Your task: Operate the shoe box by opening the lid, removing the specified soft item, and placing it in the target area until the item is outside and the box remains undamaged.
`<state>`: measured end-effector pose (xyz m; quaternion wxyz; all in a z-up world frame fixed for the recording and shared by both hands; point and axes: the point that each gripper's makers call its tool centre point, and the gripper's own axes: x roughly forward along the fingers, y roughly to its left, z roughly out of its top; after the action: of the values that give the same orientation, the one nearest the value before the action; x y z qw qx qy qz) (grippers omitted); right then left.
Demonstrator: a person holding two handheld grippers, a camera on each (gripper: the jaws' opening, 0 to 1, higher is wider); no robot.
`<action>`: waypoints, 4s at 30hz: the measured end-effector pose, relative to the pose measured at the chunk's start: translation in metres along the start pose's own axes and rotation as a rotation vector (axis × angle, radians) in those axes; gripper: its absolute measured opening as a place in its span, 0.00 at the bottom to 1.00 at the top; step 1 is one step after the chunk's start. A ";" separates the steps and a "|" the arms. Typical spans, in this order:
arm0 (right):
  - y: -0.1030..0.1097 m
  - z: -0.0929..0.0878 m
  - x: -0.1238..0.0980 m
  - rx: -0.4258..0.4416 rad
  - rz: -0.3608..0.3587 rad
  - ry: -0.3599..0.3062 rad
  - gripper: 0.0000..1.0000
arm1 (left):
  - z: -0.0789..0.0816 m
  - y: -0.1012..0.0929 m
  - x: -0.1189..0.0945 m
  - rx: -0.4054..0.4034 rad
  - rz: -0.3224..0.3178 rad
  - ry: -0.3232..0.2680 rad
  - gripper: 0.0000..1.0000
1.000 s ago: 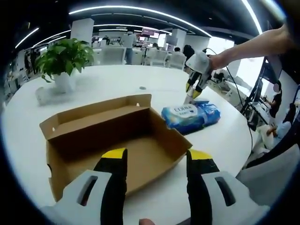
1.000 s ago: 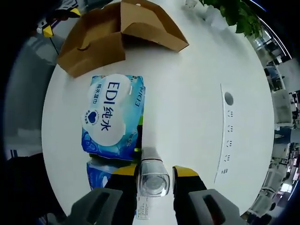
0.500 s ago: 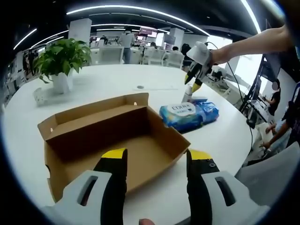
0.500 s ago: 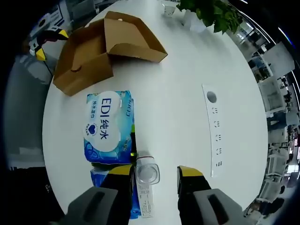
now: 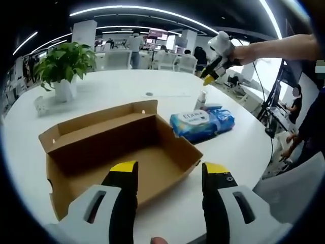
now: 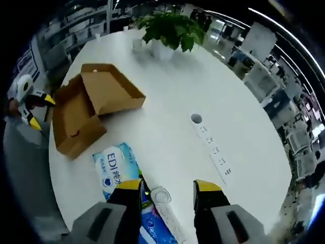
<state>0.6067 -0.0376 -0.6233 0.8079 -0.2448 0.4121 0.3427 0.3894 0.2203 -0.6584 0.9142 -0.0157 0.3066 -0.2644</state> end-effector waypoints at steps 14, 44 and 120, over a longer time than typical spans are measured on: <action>0.020 0.016 -0.038 0.406 -0.201 -0.394 0.38 | 0.000 -0.009 0.000 0.006 -0.019 -0.004 0.49; 0.170 -0.078 -0.066 0.660 -0.233 -0.558 0.47 | -0.005 -0.022 0.003 0.046 -0.042 0.002 0.49; 0.222 -0.107 -0.053 0.718 -0.210 -0.504 0.43 | -0.101 0.189 -0.065 -0.381 0.625 0.262 0.07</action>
<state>0.3631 0.0141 -0.6623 0.9472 0.1016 0.2682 0.1431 0.3776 0.4280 -0.7408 0.8845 -0.0573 0.4545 0.0891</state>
